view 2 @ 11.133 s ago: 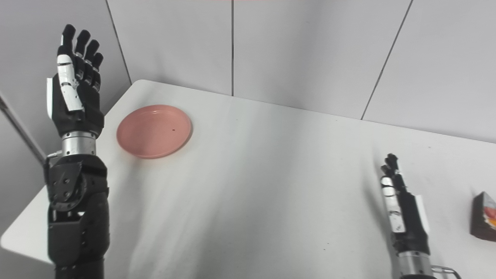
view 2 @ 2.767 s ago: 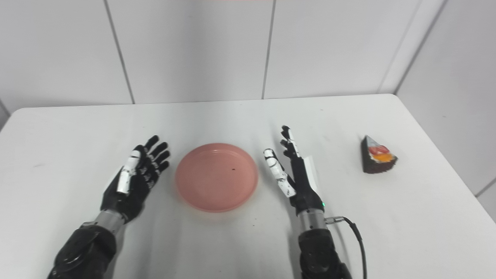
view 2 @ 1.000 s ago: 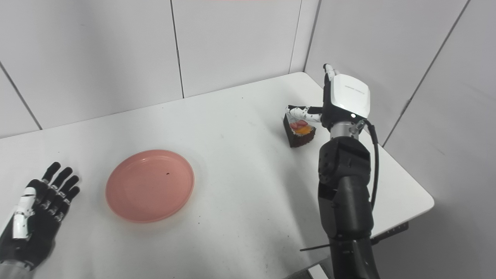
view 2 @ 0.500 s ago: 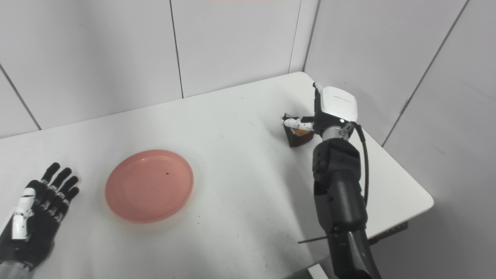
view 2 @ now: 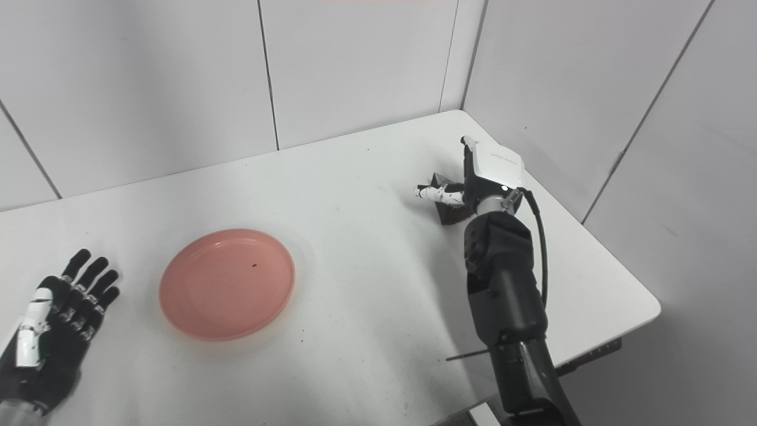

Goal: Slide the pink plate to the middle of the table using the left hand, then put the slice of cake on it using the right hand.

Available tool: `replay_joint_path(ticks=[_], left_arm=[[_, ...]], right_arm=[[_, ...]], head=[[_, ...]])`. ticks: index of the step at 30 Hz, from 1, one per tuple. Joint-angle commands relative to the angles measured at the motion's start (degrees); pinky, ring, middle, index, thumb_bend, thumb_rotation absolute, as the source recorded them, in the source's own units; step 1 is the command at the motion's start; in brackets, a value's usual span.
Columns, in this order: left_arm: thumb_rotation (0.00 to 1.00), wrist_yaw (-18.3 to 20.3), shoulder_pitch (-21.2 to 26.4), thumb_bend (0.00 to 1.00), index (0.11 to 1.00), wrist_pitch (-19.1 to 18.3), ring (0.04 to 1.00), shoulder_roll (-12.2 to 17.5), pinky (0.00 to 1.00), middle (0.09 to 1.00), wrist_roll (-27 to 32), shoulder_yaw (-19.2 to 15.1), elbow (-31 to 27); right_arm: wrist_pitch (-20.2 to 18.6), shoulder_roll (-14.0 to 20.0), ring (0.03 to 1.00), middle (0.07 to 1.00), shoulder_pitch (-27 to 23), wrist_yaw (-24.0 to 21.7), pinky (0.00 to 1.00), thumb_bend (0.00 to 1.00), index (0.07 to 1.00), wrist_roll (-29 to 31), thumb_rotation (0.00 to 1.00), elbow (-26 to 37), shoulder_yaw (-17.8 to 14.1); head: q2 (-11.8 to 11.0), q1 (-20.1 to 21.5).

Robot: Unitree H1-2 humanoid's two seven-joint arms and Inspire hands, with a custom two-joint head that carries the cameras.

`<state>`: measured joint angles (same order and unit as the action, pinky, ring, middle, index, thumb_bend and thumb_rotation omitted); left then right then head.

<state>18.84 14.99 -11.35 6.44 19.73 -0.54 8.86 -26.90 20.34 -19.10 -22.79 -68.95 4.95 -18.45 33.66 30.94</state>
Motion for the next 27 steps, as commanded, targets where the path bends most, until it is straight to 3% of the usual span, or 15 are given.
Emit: replay_joint_path(ticks=[1,12,17,27], left_arm=[[1.0,-0.08,-1.48,0.36,0.957,-2.51,0.959,0.84,0.99,0.966,-0.64,0.32,0.92],[1.0,-0.18,-1.58,0.37,0.939,-3.5,0.941,1.0,0.96,0.949,-0.51,0.17,0.1],[1.0,0.05,-1.54,0.36,0.954,-3.05,0.956,1.06,0.98,0.961,-0.6,0.17,0.43],[1.0,0.12,-1.52,0.36,0.956,-3.07,0.958,1.12,0.99,0.963,-0.57,0.07,0.55]], right_arm=[[-0.01,1.5,0.852,0.928,-2.59,0.61,0.67,0.93,0.909,-0.91,0.61,1.18,-0.52],[-0.01,2.67,0.819,0.901,-4.44,1.01,0.65,0.94,0.879,-0.59,0.59,-4.73,-0.07],[-0.01,2.69,0.798,0.877,-4.62,0.98,0.64,0.93,0.863,-0.42,0.57,-5.91,-0.22],[-0.01,2.78,0.853,0.919,-4.13,1.32,0.68,0.94,0.888,-0.04,0.52,-7.77,0.31]], head=[[0.05,-0.04],[0.74,0.12],[0.74,0.12],[1.06,0.03]])
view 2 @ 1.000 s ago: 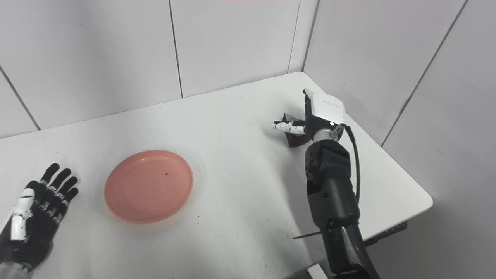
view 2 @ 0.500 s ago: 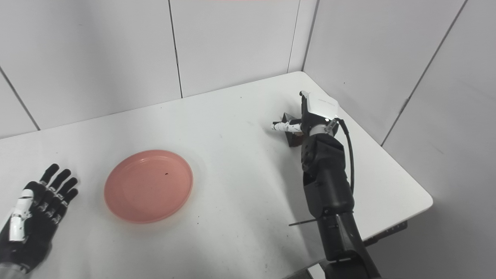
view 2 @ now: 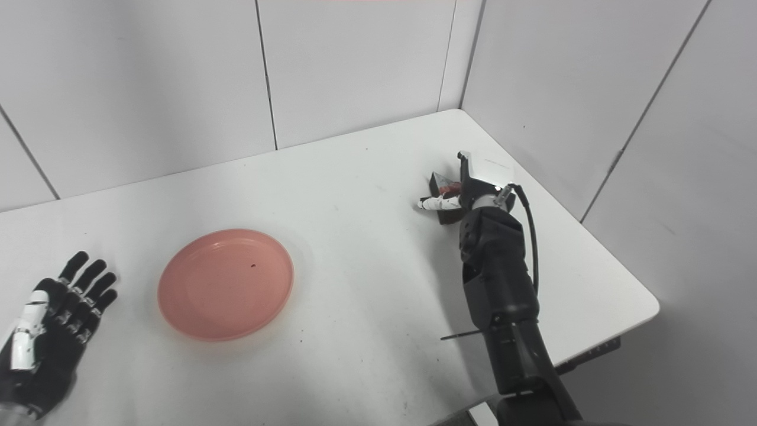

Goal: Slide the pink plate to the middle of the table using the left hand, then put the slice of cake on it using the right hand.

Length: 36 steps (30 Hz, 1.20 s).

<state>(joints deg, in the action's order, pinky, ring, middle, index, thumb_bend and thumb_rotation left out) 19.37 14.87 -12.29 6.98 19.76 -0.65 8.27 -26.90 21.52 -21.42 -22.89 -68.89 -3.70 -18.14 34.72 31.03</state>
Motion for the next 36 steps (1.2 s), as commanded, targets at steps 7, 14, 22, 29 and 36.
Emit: replay_joint_path(ticks=[7,14,22,29,36], left_arm=[[1.0,-0.11,-1.39,0.36,0.959,-1.89,0.962,0.63,0.99,0.967,-0.55,0.19,1.3],[1.0,-0.14,-1.4,0.36,0.961,-2.15,0.962,0.6,0.99,0.968,-0.56,0.12,1.07],[1.0,-0.13,-1.43,0.36,0.956,-2.04,0.957,0.77,0.98,0.965,-0.89,0.29,0.79],[1.0,-0.27,-1.62,0.36,0.947,-2.32,0.95,0.59,0.97,0.956,-0.69,0.24,0.03],[1.0,-0.16,-1.58,0.37,0.956,-2.23,0.957,0.73,0.98,0.964,-0.75,0.24,0.28]], right_arm=[[-0.01,1.72,0.87,0.926,-1.34,3.2,0.69,0.95,0.89,1.43,0.47,-0.22,0.29],[-0.01,1.8,0.852,0.908,-1.25,4.56,0.68,0.95,0.879,3.15,0.4,-0.82,0.6],[-0.01,2.0,0.853,0.893,-1.26,5.17,0.68,0.93,0.855,4.5,0.33,-0.8,0.94],[0.52,3.58,0.569,0.648,-0.49,13.0,0.46,0.91,0.737,12.13,0.17,-2.59,2.34],[1.08,6.31,0.448,0.527,0.6,18.5,0.36,0.58,0.513,18.64,0.12,-4.94,5.0]], head=[[0.11,-0.08],[0.3,-0.2],[0.57,-0.42],[0.84,-0.44],[0.99,-0.54]])
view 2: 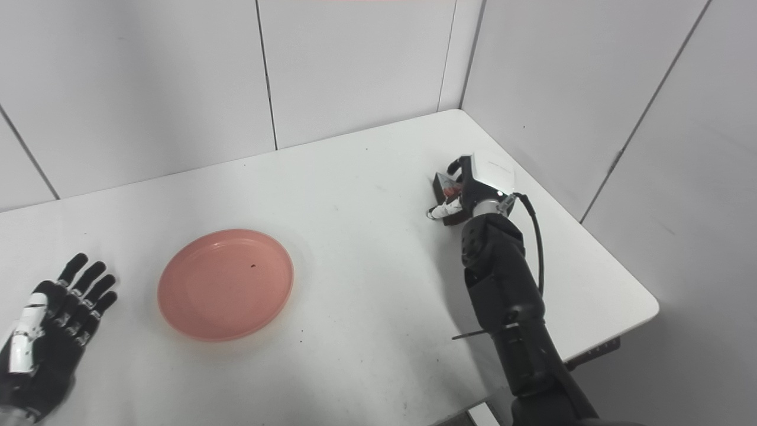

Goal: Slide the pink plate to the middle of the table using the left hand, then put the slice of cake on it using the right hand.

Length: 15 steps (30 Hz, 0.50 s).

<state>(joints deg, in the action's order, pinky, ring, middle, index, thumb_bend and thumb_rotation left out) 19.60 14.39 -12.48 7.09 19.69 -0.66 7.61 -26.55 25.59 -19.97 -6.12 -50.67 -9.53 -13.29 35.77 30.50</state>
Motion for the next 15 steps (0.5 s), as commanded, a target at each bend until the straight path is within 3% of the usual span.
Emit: replay_joint_path(ticks=[1,4,8,15], left_arm=[[1.0,-0.43,-1.07,0.37,0.955,-2.09,0.957,0.59,0.98,0.963,-0.63,0.2,0.94],[1.0,-0.59,-1.04,0.37,0.952,-2.17,0.956,0.48,0.98,0.96,-0.58,0.09,0.95],[1.0,-0.81,-1.04,0.37,0.951,-2.51,0.954,0.39,0.98,0.959,-0.6,0.08,0.87],[1.0,-0.63,-1.15,0.36,0.955,-2.87,0.956,0.31,0.98,0.963,-0.29,0.17,0.16]], right_arm=[[0.45,2.69,0.441,0.488,-0.8,2.2,0.35,0.56,0.506,0.84,0.06,0.53,0.8],[-0.24,2.94,0.435,0.451,-0.67,2.07,0.34,0.53,0.501,0.74,0.01,1.1,1.55],[-0.36,2.77,0.396,0.433,-0.67,1.79,0.31,0.53,0.519,1.22,0.0,1.58,1.11],[-0.36,2.76,0.41,0.436,-0.81,1.5,0.31,0.53,0.519,0.53,0.0,1.4,0.79]], head=[[-0.06,0.02],[-0.09,0.01],[-0.15,0.02],[-0.16,0.02]])
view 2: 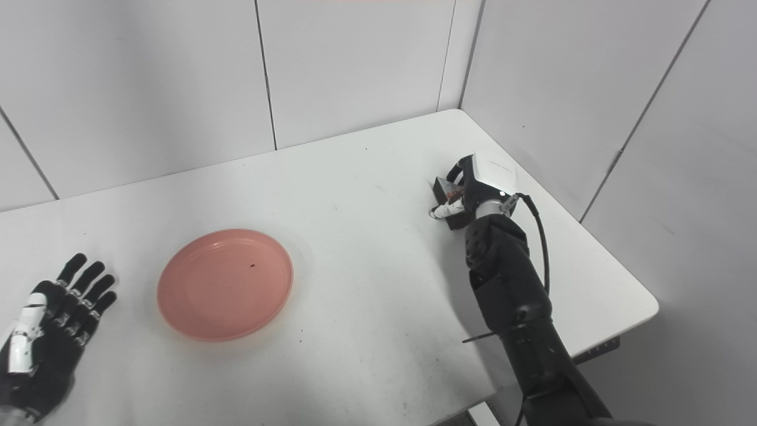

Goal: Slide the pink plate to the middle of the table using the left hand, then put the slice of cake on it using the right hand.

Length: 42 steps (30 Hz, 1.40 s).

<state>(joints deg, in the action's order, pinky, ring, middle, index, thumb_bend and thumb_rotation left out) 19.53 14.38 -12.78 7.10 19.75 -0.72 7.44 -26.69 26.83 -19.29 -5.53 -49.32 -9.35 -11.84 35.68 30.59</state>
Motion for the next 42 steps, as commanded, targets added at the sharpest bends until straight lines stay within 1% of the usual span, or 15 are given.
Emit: replay_joint_path(ticks=[1,4,10,15,18,21,25,29,31,33,36,39,40,41,42], left_arm=[[1.0,-0.54,-1.12,0.36,0.956,-2.44,0.956,0.33,0.98,0.963,-0.41,0.23,0.5],[1.0,-0.32,-1.03,0.36,0.959,-2.02,0.959,0.4,0.98,0.964,-0.43,0.22,1.02],[1.0,-0.57,-1.01,0.36,0.961,-1.88,0.963,0.05,0.98,0.968,-0.77,0.44,0.98],[1.0,-1.14,-1.18,0.36,0.966,-2.04,0.964,-0.3,0.99,0.969,-1.25,0.77,0.66],[1.0,-1.65,-1.38,0.37,0.96,-2.24,0.96,-0.54,0.98,0.966,-1.68,1.17,0.33],[1.0,-1.82,-1.51,0.37,0.959,-2.37,0.961,-0.84,0.98,0.967,-1.59,1.41,-0.11],[1.0,-1.69,-1.45,0.37,0.967,-1.91,0.97,-1.06,1.0,0.974,-1.7,1.59,0.26],[1.0,-2.62,-1.54,0.37,0.955,-2.0,0.959,-1.96,0.98,0.961,-2.17,1.79,0.11],[1.0,-2.96,-1.57,0.37,0.952,-2.16,0.955,-2.21,0.98,0.958,-2.39,1.82,-0.04],[1.0,-3.15,-1.63,0.37,0.956,-2.12,0.957,-2.46,0.98,0.962,-2.71,2.11,-0.1],[1.0,-3.54,-1.82,0.38,0.957,-1.86,0.96,-2.87,0.98,0.966,-3.44,2.92,-0.35],[1.0,-3.79,-1.89,0.38,0.963,-1.62,0.965,-3.29,0.98,0.972,-3.96,3.4,-0.4],[1.0,-3.87,-1.9,0.38,0.966,-1.59,0.966,-3.41,0.98,0.974,-4.06,3.44,-0.39],[1.0,-4.26,-1.91,0.37,0.965,-1.66,0.965,-3.76,0.98,0.973,-4.34,3.56,-0.51],[1.0,-4.54,-1.92,0.37,0.961,-1.72,0.963,-4.05,0.98,0.97,-4.59,3.63,-0.61]], right_arm=[[-0.21,1.76,0.41,0.436,-1.48,1.33,0.31,0.53,0.519,-0.32,0.0,0.76,-0.48],[-0.2,2.16,0.426,0.452,-1.45,1.84,0.33,0.53,0.511,0.53,0.0,0.42,-0.33],[-0.22,2.27,0.401,0.431,-1.35,1.09,0.32,0.53,0.515,0.81,0.0,2.25,-0.62],[-0.22,2.18,0.37,0.416,-1.56,-1.12,0.29,0.52,0.534,0.44,0.0,7.12,-0.67],[-0.21,2.64,0.399,0.44,-1.91,-3.6,0.32,0.52,0.534,0.54,0.0,10.72,-0.29],[-0.22,1.29,0.387,0.437,-3.18,-7.76,0.3,0.52,0.537,-2.61,0.0,14.74,-0.8],[-0.21,0.54,0.371,0.433,-4.07,-10.27,0.29,0.52,0.539,-4.34,0.0,16.69,-0.89],[-0.22,-0.72,0.392,0.447,-5.17,-13.91,0.31,0.52,0.527,-6.56,0.0,21.67,1.01],[-0.22,-1.18,0.395,0.448,-5.39,-15.01,0.31,0.52,0.527,-7.42,0.0,22.62,1.26],[-0.22,-2.15,0.384,0.443,-6.1,-16.9,0.3,0.52,0.532,-8.6,0.0,24.59,2.53],[-0.19,-3.25,0.353,0.426,-7.1,-19.5,0.27,0.52,0.538,-8.85,0.0,27.35,5.4],[-0.2,-4.36,0.342,0.419,-7.82,-21.22,0.26,0.52,0.538,-9.32,0.0,28.35,6.98],[-0.2,-4.66,0.355,0.421,-8.01,-21.51,0.27,0.52,0.538,-9.6,0.0,28.41,7.4],[-0.13,-5.18,0.362,0.423,-8.68,-21.78,0.28,0.52,0.537,-9.93,0.0,28.27,9.22],[-0.08,-5.5,0.371,0.426,-9.15,-21.95,0.28,0.52,0.535,-10.13,0.0,28.15,10.53]], head=[[-0.05,-0.33],[-0.05,-0.33],[-0.31,-0.97],[-0.37,-1.77],[-0.33,-2.47],[-0.31,-3.04],[-0.32,-3.46],[-0.47,-4.87],[-0.47,-4.87],[-0.52,-6.0],[-0.62,-7.59],[-0.71,-8.81],[-0.71,-8.81],[-0.76,-10.09],[-0.76,-10.24]])
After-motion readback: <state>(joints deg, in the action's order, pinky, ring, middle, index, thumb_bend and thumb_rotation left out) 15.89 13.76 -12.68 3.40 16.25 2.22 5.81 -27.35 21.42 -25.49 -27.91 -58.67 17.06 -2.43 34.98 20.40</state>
